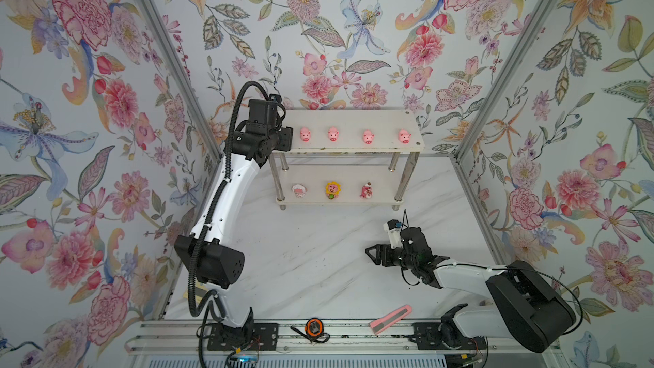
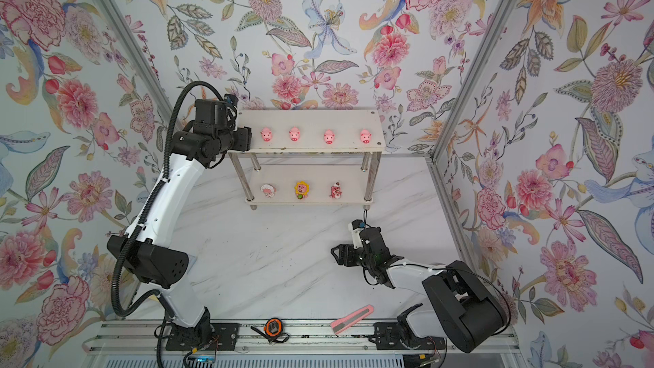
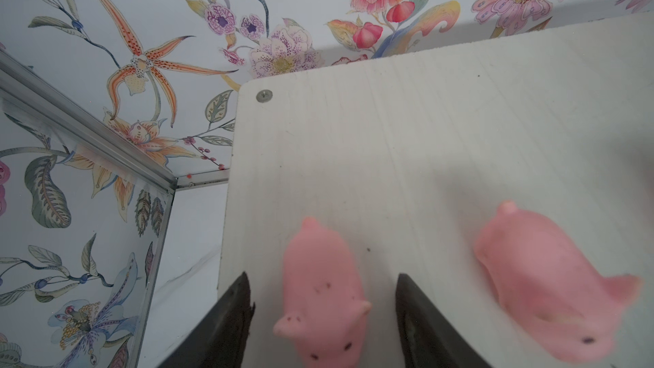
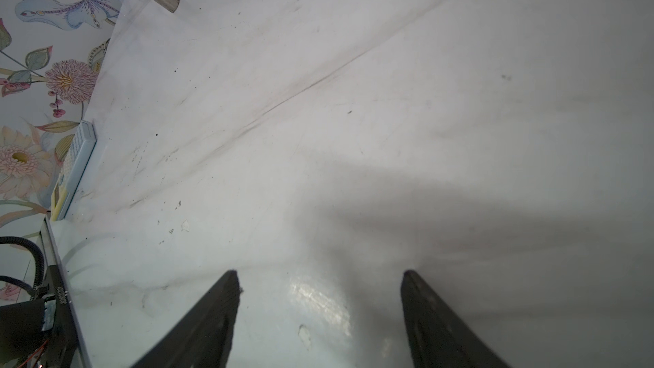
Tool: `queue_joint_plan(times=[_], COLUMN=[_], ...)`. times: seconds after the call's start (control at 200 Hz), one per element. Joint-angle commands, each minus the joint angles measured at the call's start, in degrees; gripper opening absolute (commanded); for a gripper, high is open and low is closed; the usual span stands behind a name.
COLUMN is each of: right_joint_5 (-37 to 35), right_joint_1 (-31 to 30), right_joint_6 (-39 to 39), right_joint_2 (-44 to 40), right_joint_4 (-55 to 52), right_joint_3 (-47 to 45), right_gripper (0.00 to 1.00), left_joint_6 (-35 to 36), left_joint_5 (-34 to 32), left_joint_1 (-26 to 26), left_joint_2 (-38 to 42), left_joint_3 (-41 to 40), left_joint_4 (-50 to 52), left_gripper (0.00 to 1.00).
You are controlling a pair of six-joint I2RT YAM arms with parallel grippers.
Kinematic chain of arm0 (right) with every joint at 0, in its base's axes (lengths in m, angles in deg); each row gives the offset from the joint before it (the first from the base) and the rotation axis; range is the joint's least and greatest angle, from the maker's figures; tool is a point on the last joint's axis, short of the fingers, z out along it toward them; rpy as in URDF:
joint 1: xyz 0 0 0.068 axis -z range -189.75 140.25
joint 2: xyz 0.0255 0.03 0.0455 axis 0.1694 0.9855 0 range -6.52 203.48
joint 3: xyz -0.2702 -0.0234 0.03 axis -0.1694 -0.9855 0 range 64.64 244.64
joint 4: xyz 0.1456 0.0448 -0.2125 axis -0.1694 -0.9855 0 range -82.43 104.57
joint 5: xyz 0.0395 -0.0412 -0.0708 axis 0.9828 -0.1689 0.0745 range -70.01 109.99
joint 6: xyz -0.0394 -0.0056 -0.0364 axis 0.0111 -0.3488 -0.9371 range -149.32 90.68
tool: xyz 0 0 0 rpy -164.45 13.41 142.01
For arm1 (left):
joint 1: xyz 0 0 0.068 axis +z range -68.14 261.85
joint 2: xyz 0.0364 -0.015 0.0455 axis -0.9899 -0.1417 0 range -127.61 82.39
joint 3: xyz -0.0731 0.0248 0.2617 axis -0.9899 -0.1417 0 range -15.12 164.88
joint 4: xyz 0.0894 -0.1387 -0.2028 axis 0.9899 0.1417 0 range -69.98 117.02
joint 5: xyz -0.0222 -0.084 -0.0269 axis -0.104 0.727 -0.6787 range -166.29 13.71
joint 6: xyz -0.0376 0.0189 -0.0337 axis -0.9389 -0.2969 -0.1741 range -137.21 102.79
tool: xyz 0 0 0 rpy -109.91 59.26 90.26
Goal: Organize plastic toys on shelves
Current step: Place the plastic toy on the shelf, then rotate the plastic toy at the shelf.
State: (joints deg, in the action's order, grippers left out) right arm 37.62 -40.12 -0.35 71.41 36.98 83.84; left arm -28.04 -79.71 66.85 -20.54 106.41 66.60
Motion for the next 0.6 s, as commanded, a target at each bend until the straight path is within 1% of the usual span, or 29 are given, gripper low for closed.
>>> queue_joint_plan(times=[0.0,0.105,0.17,0.35,0.38,0.4,0.49,0.596], right_joint_5=[0.1,-0.7,-1.4,-2.9,-3.3,-3.6,-6.3,-12.2], right_joint_1=[-0.5,-0.5,-0.4,-0.3,-0.3,-0.3,-1.0,-3.3], right_joint_6=[0.8,0.5,0.3,-0.1,-0.2,-0.2,-0.5,-1.9], right_joint_2=[1.5,0.6,-0.1,-2.8,-3.5,-4.2,-8.0,-13.9], right_joint_4=[-4.8,-5.6,-6.2,-9.5,-10.3,-11.1,-16.3,-25.3], right_joint_3=[-0.3,-0.3,-0.3,0.7,1.0,1.2,3.5,8.3], right_gripper=[0.75,0.75,0.75,0.75,0.75,0.75,0.74,0.72], left_joint_6=[0.5,0.0,-0.4,-0.7,-0.6,-0.6,-1.0,-1.6], left_joint_5=[-1.1,-1.4,-1.2,-1.7,-2.2,-2.3,-2.7,-2.7], left_joint_1=[0.5,0.5,0.4,-1.4,-2.0,-2.5,-4.9,-7.4], left_joint_2=[2.7,4.7,6.5,12.7,12.9,15.4,19.4,23.5], left_joint_3=[4.0,4.8,4.4,-0.3,-1.6,-2.6,-9.0,-17.3], left_joint_4=[2.0,1.6,1.0,-1.6,-2.3,-2.8,-6.9,-12.8], left_gripper=[0.69,0.7,0.69,0.64,0.64,0.64,0.63,0.61])
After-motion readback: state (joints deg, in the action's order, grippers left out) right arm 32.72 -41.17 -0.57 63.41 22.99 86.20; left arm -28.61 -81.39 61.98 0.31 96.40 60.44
